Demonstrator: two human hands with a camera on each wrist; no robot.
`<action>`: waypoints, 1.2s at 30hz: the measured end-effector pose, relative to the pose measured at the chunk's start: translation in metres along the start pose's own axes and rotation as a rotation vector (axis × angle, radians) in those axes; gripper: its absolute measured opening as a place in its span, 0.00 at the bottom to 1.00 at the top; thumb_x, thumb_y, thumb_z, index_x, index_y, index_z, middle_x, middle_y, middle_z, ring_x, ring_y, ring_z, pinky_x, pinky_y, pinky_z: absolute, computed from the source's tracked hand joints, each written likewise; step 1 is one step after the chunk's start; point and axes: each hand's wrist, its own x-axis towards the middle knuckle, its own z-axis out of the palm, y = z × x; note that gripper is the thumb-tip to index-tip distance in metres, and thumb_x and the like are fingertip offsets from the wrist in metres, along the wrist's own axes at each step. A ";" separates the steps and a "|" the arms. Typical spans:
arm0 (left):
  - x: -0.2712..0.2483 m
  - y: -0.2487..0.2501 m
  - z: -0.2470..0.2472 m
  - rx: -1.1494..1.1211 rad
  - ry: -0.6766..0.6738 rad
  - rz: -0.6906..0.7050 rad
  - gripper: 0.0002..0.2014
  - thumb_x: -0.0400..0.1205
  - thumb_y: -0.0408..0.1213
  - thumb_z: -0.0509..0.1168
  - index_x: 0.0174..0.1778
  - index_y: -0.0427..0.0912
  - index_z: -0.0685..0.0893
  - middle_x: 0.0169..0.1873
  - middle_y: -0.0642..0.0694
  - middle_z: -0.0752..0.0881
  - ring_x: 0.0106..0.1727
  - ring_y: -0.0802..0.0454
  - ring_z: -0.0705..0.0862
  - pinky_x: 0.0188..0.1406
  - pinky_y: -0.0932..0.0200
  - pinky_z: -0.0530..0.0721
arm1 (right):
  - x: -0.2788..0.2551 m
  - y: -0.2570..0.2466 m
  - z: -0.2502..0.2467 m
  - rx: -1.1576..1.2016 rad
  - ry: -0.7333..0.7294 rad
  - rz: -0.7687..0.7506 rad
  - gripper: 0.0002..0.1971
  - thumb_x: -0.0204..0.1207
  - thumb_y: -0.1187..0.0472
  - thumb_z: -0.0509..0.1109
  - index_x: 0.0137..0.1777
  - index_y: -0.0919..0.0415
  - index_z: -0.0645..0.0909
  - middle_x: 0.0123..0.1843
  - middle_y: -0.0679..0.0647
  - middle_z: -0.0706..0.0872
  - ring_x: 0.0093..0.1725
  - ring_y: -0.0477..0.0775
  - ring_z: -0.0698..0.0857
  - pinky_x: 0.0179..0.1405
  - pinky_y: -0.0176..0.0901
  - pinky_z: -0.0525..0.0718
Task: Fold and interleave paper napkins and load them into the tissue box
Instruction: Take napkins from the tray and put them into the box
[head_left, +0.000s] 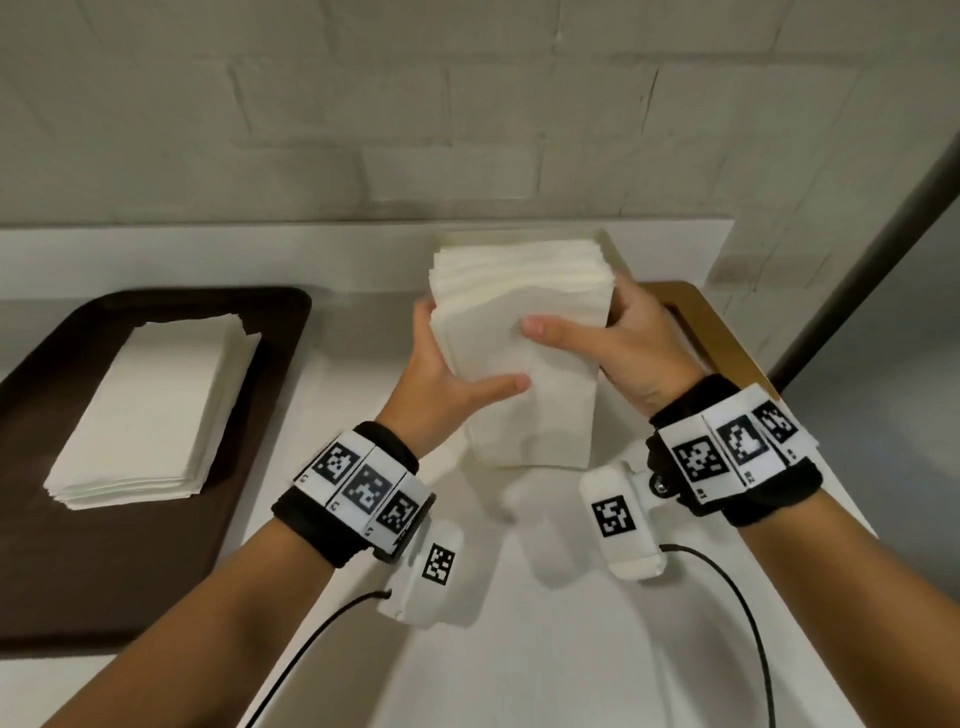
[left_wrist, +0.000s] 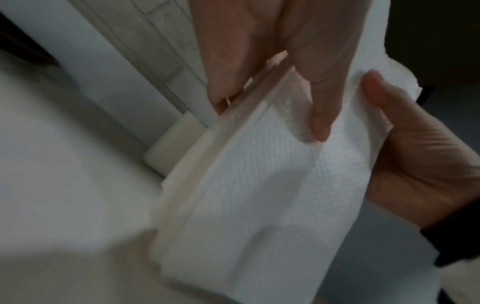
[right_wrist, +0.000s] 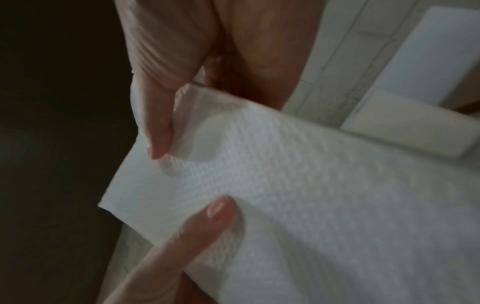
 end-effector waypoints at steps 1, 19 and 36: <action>-0.002 -0.005 0.000 0.024 -0.014 -0.030 0.43 0.64 0.29 0.79 0.71 0.40 0.62 0.65 0.46 0.78 0.63 0.57 0.81 0.55 0.66 0.84 | 0.000 0.006 0.000 -0.030 -0.009 0.034 0.29 0.58 0.63 0.80 0.62 0.57 0.77 0.57 0.51 0.87 0.57 0.50 0.87 0.56 0.48 0.87; -0.007 -0.025 0.010 0.205 -0.262 -0.387 0.44 0.53 0.46 0.81 0.67 0.48 0.74 0.61 0.48 0.85 0.63 0.50 0.83 0.67 0.46 0.80 | 0.004 0.010 -0.010 0.017 0.071 0.121 0.32 0.47 0.57 0.81 0.56 0.59 0.82 0.55 0.55 0.89 0.56 0.56 0.88 0.59 0.56 0.85; -0.013 0.017 -0.036 0.768 -0.207 0.022 0.20 0.71 0.39 0.75 0.59 0.49 0.81 0.52 0.57 0.81 0.53 0.60 0.77 0.51 0.72 0.73 | -0.010 0.037 -0.057 -0.569 -0.157 0.248 0.23 0.63 0.70 0.79 0.54 0.53 0.78 0.45 0.43 0.83 0.45 0.38 0.80 0.40 0.26 0.78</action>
